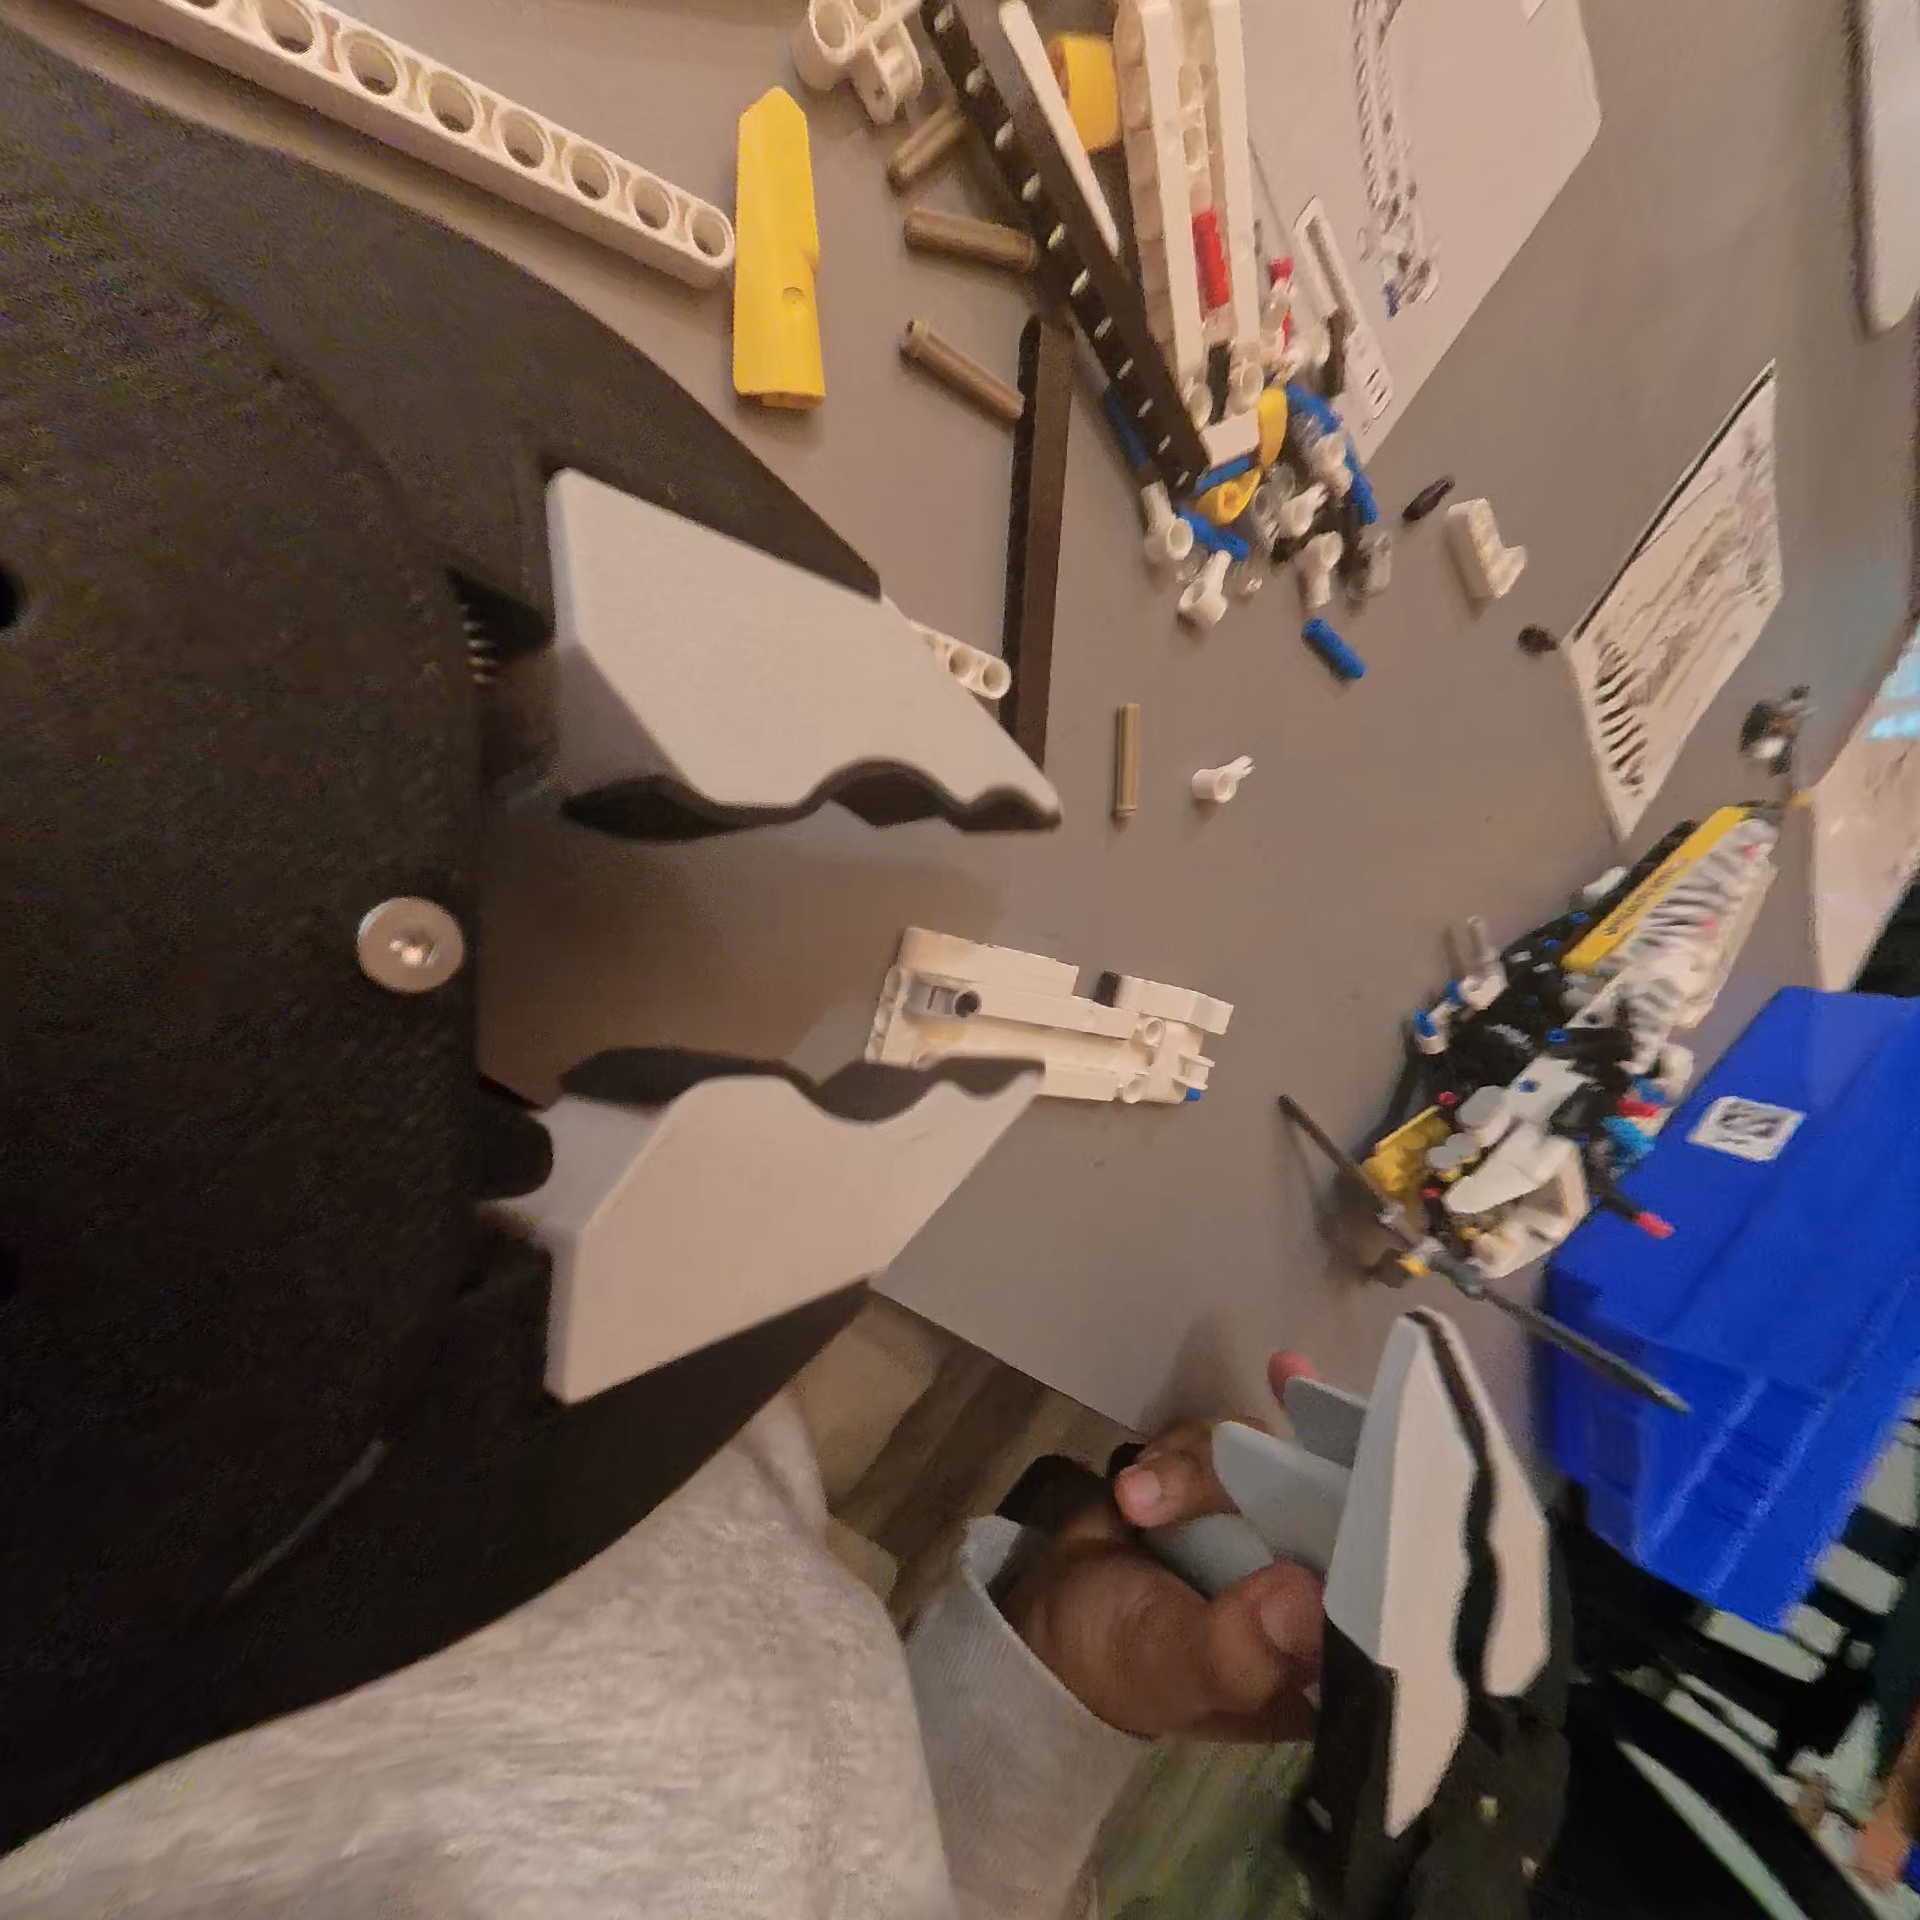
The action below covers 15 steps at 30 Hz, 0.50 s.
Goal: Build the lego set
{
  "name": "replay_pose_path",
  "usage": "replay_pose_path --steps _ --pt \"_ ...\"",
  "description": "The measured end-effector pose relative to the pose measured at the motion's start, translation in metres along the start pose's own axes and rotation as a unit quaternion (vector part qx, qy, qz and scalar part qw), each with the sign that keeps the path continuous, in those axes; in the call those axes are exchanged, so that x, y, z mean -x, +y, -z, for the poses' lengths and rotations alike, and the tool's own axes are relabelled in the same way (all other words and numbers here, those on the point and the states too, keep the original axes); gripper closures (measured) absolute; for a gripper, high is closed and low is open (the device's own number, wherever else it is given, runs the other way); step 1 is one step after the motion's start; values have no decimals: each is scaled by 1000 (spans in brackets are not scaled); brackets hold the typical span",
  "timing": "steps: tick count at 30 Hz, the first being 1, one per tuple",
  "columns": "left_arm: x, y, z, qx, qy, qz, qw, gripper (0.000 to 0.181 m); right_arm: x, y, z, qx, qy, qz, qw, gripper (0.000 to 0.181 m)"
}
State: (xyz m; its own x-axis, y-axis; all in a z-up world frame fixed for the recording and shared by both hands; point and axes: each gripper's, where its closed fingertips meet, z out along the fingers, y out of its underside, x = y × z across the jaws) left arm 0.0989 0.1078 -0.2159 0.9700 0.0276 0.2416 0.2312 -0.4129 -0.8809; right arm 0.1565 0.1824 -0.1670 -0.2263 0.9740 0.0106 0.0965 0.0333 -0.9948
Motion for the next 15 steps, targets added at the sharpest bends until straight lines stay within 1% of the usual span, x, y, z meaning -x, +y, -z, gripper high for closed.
replay_pose_path --steps 1,2,4,6,9,10,12,15 --pt "2 -6 4 -19 -4 7 1000 154 -1 -1 0 -2 2 0 1000 181" --pt "2 -14 7 -37 1 18 999 162 -1 -1 1 -6 3 0 1000 181" --pt "6 -32 13 -66 8 30 997 167 -1 -3 2 -14 3 -1 1000 181" --pt "28 -45 15 -63 -38 10 997 166 -1 -4 3 -17 0 -4 1000 181" --pt "77 -57 11 -19 -145 -46 988 160 0 -6 4 -22 -6 -9 1000 181" --pt "91 -60 8 -4 -172 -62 983 161 0 -6 5 -25 -7 -11 1000 181" --pt "106 -56 -5 50 -185 -87 978 163 -1 -8 6 -33 -6 -15 999 181" --pt "109 -36 -25 127 -153 -92 976 161 -2 -10 8 -42 -5 -19 999 181"
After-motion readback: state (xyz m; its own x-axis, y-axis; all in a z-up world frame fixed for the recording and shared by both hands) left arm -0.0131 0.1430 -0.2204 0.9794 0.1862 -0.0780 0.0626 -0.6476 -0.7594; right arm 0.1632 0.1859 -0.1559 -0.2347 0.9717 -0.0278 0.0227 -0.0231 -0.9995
